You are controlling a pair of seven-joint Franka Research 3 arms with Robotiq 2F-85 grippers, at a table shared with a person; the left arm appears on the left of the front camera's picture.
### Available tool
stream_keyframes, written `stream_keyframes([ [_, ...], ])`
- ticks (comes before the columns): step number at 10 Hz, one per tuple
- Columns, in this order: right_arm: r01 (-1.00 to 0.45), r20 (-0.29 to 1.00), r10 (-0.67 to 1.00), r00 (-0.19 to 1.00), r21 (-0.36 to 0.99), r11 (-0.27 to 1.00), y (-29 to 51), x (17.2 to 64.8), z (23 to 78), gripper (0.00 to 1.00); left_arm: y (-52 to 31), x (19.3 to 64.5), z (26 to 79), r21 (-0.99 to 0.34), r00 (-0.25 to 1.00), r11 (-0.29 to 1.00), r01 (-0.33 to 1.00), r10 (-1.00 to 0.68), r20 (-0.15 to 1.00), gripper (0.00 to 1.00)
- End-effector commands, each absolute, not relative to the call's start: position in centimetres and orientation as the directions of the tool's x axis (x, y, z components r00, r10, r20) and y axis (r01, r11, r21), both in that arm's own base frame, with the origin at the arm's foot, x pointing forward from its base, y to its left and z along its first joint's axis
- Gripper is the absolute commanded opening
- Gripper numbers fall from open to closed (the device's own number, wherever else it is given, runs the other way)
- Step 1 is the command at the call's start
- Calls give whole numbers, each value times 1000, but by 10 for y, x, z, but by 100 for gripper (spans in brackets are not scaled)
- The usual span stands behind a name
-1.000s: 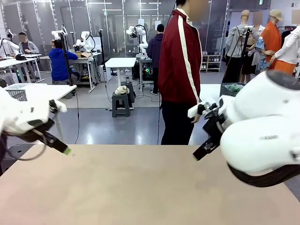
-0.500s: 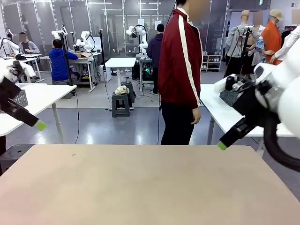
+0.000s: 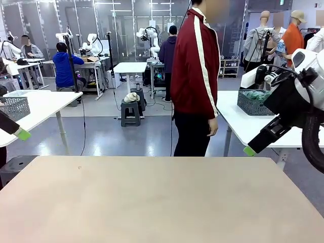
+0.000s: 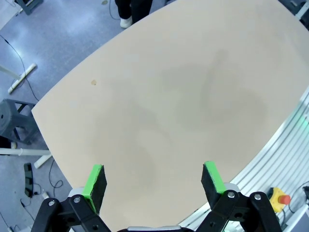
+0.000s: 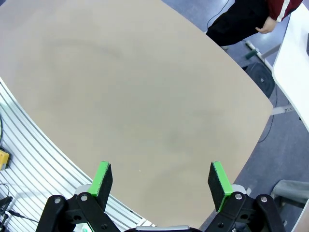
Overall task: Fold the towels and place them in the basket.
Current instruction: When a person lays out a Towel with hook on the table, fold it in half twice.
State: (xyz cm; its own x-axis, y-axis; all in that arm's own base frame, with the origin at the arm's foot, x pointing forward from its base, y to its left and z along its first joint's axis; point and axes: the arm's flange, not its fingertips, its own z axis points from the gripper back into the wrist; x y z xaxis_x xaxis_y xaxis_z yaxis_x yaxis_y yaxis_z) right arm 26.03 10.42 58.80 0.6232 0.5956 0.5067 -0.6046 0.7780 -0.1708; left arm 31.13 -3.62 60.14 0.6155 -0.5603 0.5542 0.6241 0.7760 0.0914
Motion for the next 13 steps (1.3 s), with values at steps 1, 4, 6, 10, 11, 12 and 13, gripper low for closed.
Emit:
stream_keyframes([
  [1,-614,499,615,610,-194,765,107,266,585,100,-34,305,595,114,587,752,649,-590,555,100],
  [4,-605,507,596,623,-171,778,104,260,588,100,-36,311,601,91,616,776,624,-560,554,100],
  [6,-605,507,596,623,-171,778,104,260,588,100,-36,311,601,91,616,776,624,-560,554,100],
  [10,-630,470,636,612,-195,752,90,228,661,100,-1,285,684,76,575,722,688,-606,549,100],
  [11,-631,478,640,602,-207,748,85,215,689,100,10,274,716,78,561,708,701,-616,553,100],
  [12,-619,491,631,601,-213,756,82,200,713,100,18,259,742,96,546,706,702,-619,565,100],
  [13,-624,498,623,603,-193,758,80,184,730,100,20,241,763,102,521,690,716,-627,580,100],
])
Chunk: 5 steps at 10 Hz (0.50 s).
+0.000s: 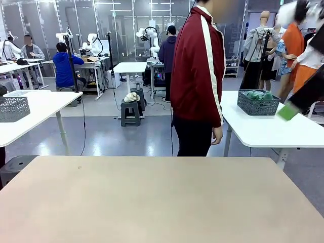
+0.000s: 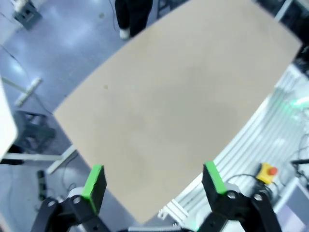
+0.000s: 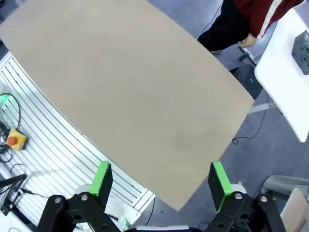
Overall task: Fold the towels and place them in the basket.
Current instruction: When a person lays out a Towel with hook on the table, fold it in half twice.
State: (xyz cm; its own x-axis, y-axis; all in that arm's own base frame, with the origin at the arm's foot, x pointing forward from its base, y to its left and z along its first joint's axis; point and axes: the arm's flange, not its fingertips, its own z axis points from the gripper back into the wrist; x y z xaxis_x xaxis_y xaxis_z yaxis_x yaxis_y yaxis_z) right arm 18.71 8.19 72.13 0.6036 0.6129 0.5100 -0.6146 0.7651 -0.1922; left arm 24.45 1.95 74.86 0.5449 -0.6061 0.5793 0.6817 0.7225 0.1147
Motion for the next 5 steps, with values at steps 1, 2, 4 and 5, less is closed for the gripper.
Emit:
stream_keyframes([
  [1,-626,504,617,604,-179,759,80,172,740,100,19,228,774,109,507,682,723,-632,585,100],
  [2,-625,511,613,603,-175,761,80,162,747,100,16,219,779,111,492,666,737,-642,588,100],
  [4,-609,534,598,597,-183,772,80,149,759,100,7,216,778,105,489,652,750,-655,577,100],
  [5,-606,549,591,591,-182,774,80,146,765,100,3,217,773,101,487,647,756,-658,574,100],
])
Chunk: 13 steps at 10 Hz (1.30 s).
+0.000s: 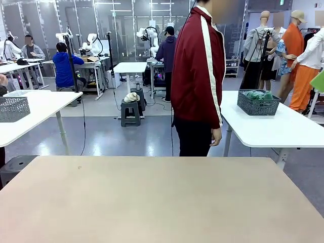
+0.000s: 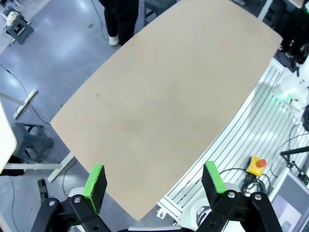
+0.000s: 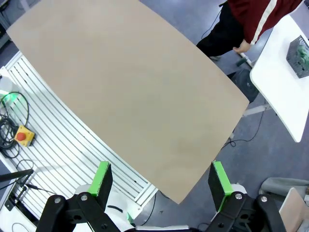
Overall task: Fold the towels and place them in the basket.
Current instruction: When a person lays out a Towel with hook on the table, fold it in half twice.
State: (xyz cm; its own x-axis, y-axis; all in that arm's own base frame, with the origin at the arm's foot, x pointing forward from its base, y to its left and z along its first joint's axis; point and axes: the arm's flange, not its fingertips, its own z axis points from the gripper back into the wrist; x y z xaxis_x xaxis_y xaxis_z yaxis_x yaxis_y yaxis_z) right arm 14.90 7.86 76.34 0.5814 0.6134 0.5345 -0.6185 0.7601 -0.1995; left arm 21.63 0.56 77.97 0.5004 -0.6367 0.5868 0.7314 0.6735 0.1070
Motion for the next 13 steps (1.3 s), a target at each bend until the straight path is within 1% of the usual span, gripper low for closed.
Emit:
stream_keyframes([
  [1,-602,562,585,585,-182,777,80,143,770,100,3,217,769,97,490,647,756,-658,572,100],
  [5,-596,574,579,579,-188,781,80,130,795,100,-2,220,757,84,492,642,763,-659,569,100],
  [7,-597,570,579,583,-183,781,80,131,795,100,-4,217,759,96,483,643,760,-657,578,100],
  [8,-600,578,596,557,-215,770,76,133,792,100,-2,224,759,80,517,662,745,-649,558,100],
  [13,-600,578,596,557,-215,770,76,133,792,100,-2,224,759,80,517,662,745,-649,558,100],
])
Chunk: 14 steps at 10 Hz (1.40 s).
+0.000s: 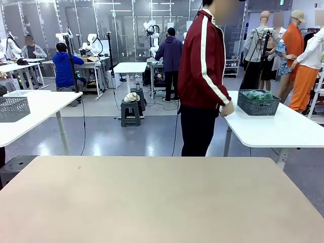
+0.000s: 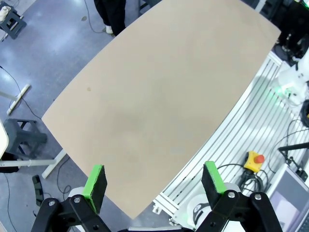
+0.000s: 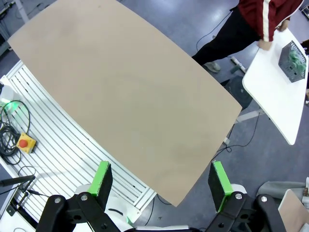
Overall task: Fold the towels and place them in the basket.
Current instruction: When a person lays out a Towel with hook on the table, fold it in half twice.
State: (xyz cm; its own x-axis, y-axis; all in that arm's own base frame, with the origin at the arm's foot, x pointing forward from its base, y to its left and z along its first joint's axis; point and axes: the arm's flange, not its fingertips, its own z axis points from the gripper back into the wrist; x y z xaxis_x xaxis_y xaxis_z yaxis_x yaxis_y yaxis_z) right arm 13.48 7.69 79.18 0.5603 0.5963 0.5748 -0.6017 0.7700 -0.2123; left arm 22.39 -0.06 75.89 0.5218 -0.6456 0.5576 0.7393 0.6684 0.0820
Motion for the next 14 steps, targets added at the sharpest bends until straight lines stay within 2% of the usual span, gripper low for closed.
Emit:
stream_keyframes([
  [1,-600,578,596,557,-215,770,76,133,792,100,-2,224,759,80,517,662,745,-649,558,100],
  [14,-600,578,596,557,-215,770,76,133,792,100,-1,223,764,80,515,669,739,-637,573,100],
])
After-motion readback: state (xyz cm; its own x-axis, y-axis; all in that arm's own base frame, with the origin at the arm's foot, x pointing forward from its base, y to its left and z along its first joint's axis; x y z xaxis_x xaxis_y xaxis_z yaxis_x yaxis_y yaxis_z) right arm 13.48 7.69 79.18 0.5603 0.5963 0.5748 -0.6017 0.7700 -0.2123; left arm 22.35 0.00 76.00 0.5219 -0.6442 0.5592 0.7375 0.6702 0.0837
